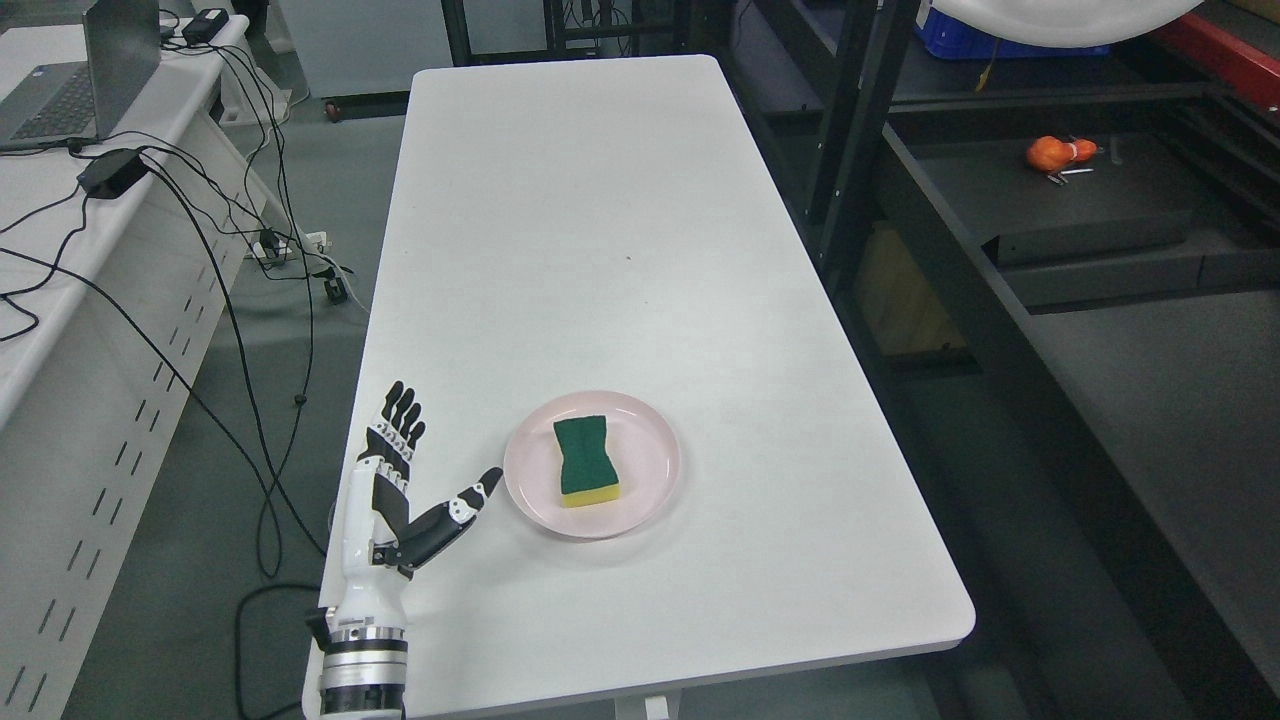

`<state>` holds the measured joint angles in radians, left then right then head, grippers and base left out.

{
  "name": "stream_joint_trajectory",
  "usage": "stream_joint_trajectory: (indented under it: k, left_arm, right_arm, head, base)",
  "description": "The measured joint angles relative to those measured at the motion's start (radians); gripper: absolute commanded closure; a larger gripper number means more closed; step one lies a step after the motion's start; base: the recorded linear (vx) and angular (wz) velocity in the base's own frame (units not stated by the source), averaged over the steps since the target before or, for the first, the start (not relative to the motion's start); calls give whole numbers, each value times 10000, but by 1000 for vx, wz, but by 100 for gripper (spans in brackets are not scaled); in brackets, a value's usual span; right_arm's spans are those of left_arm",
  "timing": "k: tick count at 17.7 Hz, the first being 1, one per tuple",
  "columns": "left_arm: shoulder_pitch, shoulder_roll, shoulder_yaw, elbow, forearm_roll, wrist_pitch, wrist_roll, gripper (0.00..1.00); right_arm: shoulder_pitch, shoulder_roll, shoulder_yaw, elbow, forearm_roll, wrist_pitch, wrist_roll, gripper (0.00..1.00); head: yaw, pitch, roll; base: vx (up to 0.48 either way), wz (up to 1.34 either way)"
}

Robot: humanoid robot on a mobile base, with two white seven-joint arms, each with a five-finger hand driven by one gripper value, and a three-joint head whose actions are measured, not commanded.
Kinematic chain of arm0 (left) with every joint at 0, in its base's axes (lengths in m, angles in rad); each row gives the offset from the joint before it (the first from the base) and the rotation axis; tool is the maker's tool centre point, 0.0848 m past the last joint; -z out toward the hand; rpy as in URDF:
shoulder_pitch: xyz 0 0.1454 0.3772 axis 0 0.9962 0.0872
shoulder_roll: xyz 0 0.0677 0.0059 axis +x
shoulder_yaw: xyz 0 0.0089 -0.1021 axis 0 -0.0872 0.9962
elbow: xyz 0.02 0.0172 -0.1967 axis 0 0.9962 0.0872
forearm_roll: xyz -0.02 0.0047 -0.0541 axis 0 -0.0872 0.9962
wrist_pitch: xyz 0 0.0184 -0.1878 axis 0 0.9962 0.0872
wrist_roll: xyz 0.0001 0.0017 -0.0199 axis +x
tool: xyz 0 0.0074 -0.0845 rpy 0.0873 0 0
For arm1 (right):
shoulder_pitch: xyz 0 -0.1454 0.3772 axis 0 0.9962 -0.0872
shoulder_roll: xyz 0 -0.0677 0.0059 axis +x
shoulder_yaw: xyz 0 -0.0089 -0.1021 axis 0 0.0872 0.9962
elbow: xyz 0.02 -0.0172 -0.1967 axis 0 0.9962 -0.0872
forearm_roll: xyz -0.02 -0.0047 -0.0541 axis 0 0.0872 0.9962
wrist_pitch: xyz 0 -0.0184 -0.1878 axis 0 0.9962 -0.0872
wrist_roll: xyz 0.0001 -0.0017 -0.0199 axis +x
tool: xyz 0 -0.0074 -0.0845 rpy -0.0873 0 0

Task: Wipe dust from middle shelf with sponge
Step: 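Raise the left hand and reach toward the sponge on the pink plate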

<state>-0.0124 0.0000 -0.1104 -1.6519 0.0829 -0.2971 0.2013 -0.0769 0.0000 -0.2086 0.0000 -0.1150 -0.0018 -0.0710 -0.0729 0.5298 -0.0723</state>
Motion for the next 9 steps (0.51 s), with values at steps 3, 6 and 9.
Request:
stream_joint_trajectory:
  k: [3, 6, 9]
  left_arm:
    - [58, 0, -22, -326, 4, 47, 0, 1]
    - [87, 43, 38, -473, -59, 113, -263, 1]
    - [-26, 309, 242, -484, -655, 238, -1624, 1]
  right_arm:
    - [1, 0, 0, 0, 0, 0, -9, 0]
    - [2, 0, 0, 0, 0, 0, -9, 0]
    - [0, 0, 0, 0, 0, 0, -10, 0]
  head:
    - [0, 0, 0]
    - [0, 0, 0]
    - [0, 0, 0]
  base:
    - [-7, 0]
    - [-10, 0]
    - [0, 0]
